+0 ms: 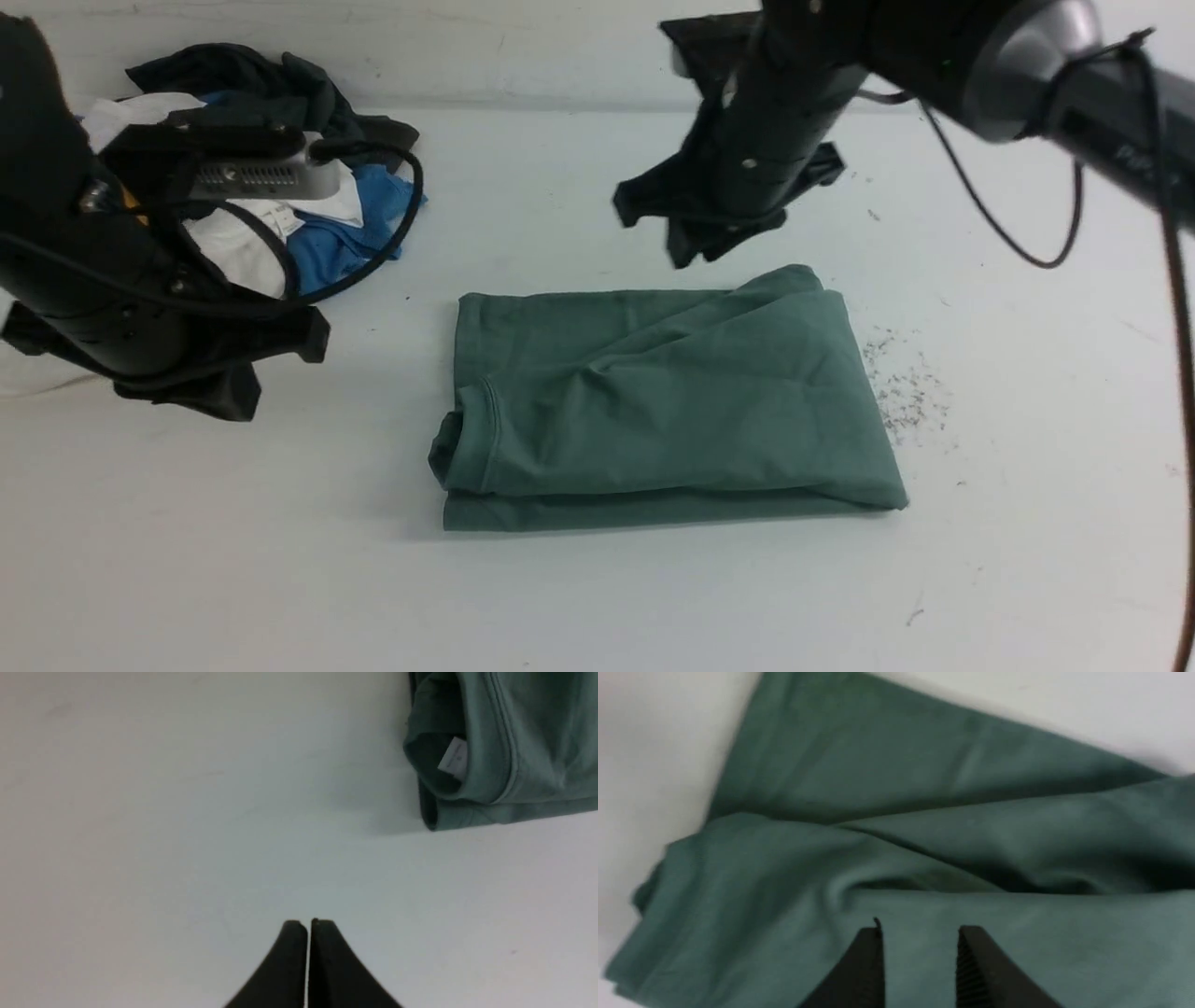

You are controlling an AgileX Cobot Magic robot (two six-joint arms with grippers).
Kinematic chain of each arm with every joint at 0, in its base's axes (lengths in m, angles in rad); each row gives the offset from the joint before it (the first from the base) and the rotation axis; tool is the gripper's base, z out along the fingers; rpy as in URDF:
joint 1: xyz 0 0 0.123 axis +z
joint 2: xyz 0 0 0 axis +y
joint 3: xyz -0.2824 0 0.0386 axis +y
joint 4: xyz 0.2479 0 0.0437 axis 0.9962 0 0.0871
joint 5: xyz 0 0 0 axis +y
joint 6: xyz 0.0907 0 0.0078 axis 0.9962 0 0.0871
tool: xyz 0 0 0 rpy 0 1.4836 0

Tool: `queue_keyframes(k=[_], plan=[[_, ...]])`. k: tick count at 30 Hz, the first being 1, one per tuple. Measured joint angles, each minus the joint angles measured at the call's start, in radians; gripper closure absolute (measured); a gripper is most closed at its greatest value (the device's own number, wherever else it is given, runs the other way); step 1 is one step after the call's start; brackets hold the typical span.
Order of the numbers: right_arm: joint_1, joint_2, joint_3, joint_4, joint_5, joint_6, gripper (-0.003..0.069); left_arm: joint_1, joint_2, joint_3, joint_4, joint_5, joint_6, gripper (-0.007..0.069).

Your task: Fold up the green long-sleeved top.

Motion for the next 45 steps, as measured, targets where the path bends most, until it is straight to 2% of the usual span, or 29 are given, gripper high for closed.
queue_keyframes(k=[1,3,9,14,15,17,20,24,30,34,35,37,39,45], plan=[[-0.021,-0.022,0.053,-0.004,0.001,-0.009,0.0608,0.000,0.026,0.000,-0.028,-0.037,0.019,0.0629],[-0.057,-0.062,0.144,-0.003,0.005,-0.029,0.0656,0.000,0.077,-0.004,-0.078,-0.111,0.063,0.0629],[-0.103,-0.095,0.269,0.033,0.009,-0.052,0.0673,0.000,0.235,-0.088,-0.211,-0.233,0.150,0.0594],[-0.108,-0.096,0.284,0.109,0.010,-0.110,0.0673,0.000,0.427,-0.229,-0.262,-0.256,0.176,0.0443],[-0.108,-0.096,0.284,0.111,0.009,-0.112,0.0673,0.000,0.427,-0.234,-0.262,-0.257,0.176,0.0436],[-0.108,-0.096,0.284,0.129,0.009,-0.125,0.0674,0.000,0.490,-0.275,-0.297,-0.262,0.197,0.0351],[-0.108,-0.096,0.284,0.133,0.008,-0.128,0.0673,0.000,0.545,-0.296,-0.379,-0.275,0.252,0.0267],[-0.108,-0.096,0.284,0.133,0.007,-0.129,0.0673,0.000,0.582,-0.297,-0.476,-0.293,0.336,0.0237],[-0.108,-0.096,0.284,0.152,0.007,-0.129,0.0673,0.000,0.623,-0.299,-0.547,-0.316,0.424,0.0288],[-0.108,-0.096,0.284,0.169,0.007,-0.129,0.0673,0.000,0.629,-0.299,-0.558,-0.328,0.436,0.0457],[-0.108,-0.096,0.284,0.171,0.007,-0.129,0.0673,0.000,0.629,-0.299,-0.558,-0.328,0.437,0.0466],[-0.108,-0.096,0.284,0.175,0.007,-0.129,0.0673,0.000,0.629,-0.299,-0.559,-0.322,0.439,0.0560],[-0.108,-0.096,0.284,0.175,0.007,-0.129,0.0673,0.000,0.629,-0.299,-0.559,-0.309,0.446,0.0596],[-0.108,-0.096,0.284,0.175,0.007,-0.129,0.0673,0.000,0.603,-0.302,-0.524,-0.238,0.465,0.0608]])
